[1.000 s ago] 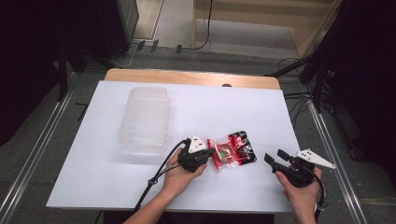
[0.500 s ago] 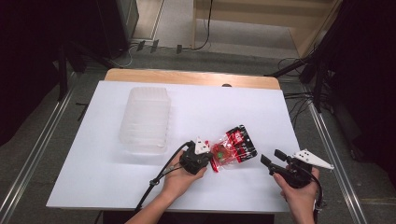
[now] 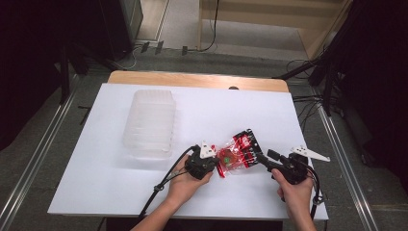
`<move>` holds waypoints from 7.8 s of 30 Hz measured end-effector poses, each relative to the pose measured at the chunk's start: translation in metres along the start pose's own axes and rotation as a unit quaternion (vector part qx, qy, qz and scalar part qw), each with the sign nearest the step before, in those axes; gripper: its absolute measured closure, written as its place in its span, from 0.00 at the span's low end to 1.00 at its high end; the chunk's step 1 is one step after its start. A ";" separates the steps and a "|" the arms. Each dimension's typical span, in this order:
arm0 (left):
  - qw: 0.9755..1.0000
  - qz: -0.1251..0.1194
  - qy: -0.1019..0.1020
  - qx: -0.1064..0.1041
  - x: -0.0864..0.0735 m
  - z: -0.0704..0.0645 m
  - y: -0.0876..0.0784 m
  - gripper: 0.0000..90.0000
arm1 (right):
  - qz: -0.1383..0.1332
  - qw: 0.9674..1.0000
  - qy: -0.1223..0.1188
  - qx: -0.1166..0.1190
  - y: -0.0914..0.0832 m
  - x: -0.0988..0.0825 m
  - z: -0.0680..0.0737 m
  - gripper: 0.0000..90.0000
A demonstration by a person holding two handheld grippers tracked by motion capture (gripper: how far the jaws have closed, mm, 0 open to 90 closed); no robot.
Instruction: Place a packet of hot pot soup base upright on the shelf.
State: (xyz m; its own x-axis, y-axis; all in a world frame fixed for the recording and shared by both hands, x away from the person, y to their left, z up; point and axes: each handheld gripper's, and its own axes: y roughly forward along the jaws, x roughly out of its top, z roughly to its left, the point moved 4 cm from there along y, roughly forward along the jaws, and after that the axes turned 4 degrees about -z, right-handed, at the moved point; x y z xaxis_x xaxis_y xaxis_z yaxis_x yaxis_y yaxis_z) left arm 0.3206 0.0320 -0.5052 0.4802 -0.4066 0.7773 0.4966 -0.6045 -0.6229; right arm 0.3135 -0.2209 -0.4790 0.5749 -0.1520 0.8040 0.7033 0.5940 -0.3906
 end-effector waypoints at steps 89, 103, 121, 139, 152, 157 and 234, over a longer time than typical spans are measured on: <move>0.966 -0.210 -0.096 0.117 -0.012 0.103 -0.196 0.00 | -0.030 0.969 -0.243 0.038 0.040 0.055 0.060 1.00; 0.955 -0.227 -0.124 0.143 -0.046 0.130 -0.231 0.00 | -0.031 0.967 -0.249 0.036 0.052 0.085 0.065 1.00; 0.940 -0.237 -0.164 0.184 -0.096 0.166 -0.255 0.00 | -0.020 0.969 -0.228 0.095 0.084 0.119 0.077 1.00; 0.948 -0.216 -0.133 0.190 -0.117 0.176 -0.241 0.00 | 0.003 0.936 -0.312 0.161 0.147 0.141 0.120 1.00; 0.949 -0.237 -0.137 0.158 -0.123 0.177 -0.245 0.00 | 0.013 0.930 -0.319 0.184 0.187 0.151 0.145 1.00; 0.949 -0.251 -0.124 0.147 -0.123 0.172 -0.246 0.00 | 0.019 0.923 -0.335 0.191 0.200 0.159 0.156 1.00; 0.953 -0.248 -0.129 0.114 -0.101 0.162 -0.259 0.00 | 0.084 0.880 -0.396 0.249 0.308 0.152 0.217 0.86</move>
State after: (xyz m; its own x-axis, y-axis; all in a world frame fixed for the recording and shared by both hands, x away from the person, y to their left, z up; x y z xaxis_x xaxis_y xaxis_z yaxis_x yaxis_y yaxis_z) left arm 0.2610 0.3409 -0.4365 0.2923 0.0898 0.9521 0.8388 -0.5023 -0.2102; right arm 0.5265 0.1102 -0.3797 0.0425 0.4525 0.8907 0.2523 0.8578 -0.4478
